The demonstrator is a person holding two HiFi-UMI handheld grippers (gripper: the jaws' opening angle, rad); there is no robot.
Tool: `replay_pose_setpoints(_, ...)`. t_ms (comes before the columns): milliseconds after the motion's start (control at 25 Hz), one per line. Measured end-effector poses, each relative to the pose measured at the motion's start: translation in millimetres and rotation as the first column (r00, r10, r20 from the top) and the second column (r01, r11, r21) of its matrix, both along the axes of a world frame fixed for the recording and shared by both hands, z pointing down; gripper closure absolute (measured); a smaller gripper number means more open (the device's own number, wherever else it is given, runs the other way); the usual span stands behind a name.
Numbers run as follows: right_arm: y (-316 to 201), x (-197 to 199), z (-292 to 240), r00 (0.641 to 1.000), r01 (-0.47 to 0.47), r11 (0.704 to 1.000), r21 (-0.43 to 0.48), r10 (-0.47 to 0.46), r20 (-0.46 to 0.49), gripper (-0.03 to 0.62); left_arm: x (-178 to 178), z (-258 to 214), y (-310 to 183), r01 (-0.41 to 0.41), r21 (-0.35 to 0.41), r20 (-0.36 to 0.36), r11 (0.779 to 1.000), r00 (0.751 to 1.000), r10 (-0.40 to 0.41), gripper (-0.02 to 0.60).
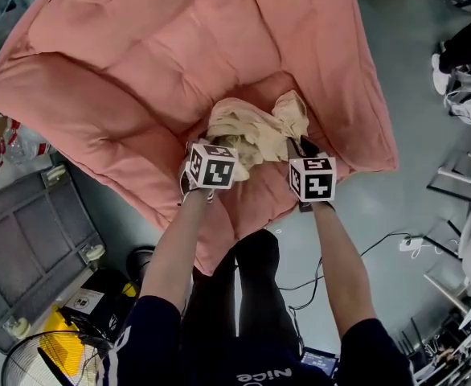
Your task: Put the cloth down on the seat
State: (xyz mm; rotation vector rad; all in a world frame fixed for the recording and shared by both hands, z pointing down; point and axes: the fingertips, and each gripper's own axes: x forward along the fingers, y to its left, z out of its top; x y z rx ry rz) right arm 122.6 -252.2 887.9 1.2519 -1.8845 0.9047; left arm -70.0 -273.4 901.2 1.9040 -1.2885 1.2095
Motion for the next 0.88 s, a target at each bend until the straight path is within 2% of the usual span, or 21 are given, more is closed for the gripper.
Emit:
replay_pose_setpoints(280,0.4,0.2,20.8,1.0,-0.02,1.0,-0.016,0.02,0.007,0.507,1.5,16.4,-0.3,-0.026,-0.009,0.029,1.0,0.999,0.026,0.523)
replay_pose_setpoints(400,3.1,-3.0,16.0,1.0,-0.013,1.0,-0.016,0.014,0.024,0.484,5.1,11.1,0.3,-0.028,-0.002,0.008,1.0,1.0,0.028,0.516)
replay_pose_setpoints(480,5.5,-3.8,7.7,0.999,-0.005,1.0,-0.013,0.005,0.034,0.411,8.1,4.8,3.3,-0.011,-0.013,-0.036,1.0,0.999,0.011,0.458)
replay_pose_setpoints(560,5.6,-2.9,-4.9,0.999,-0.003,1.0,-0.002,0.003,0.038,0.39,11.7,-4.4,6.0,0.02,-0.035,-0.092,0.999,0.995,-0.023,0.363)
replay_pose_setpoints(640,4.8,-3.1,-21.1,0.999,-0.001,1.0,0.013,0.001,0.041,0.385,14.8,-16.5,8.4,0.037,-0.044,-0.127,0.998,0.991,-0.042,0.3)
replay_pose_setpoints(880,5.7,-8.8,-82.0,0.999,0.036,0.996,0.082,-0.038,0.024,0.384,16.6,-64.0,23.6,0.037,-0.031,-0.165,0.999,0.985,-0.042,0.276)
